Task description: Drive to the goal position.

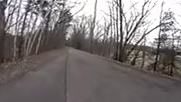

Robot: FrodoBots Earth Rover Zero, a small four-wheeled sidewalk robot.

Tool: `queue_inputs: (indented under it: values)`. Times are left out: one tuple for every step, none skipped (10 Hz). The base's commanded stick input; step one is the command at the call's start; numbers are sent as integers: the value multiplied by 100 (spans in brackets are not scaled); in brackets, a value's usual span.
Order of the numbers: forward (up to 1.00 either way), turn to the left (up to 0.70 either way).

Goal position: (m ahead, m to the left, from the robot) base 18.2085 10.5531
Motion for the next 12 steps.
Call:
queue_inputs:
  values:
    - [70,0]
    - [70,0]
    - [70,0]
    - [70,0]
    - [70,0]
    - [70,0]
    - [70,0]
    - [70,0]
    - [70,0]
    - [70,0]
    - [70,0]
    - [70,0]
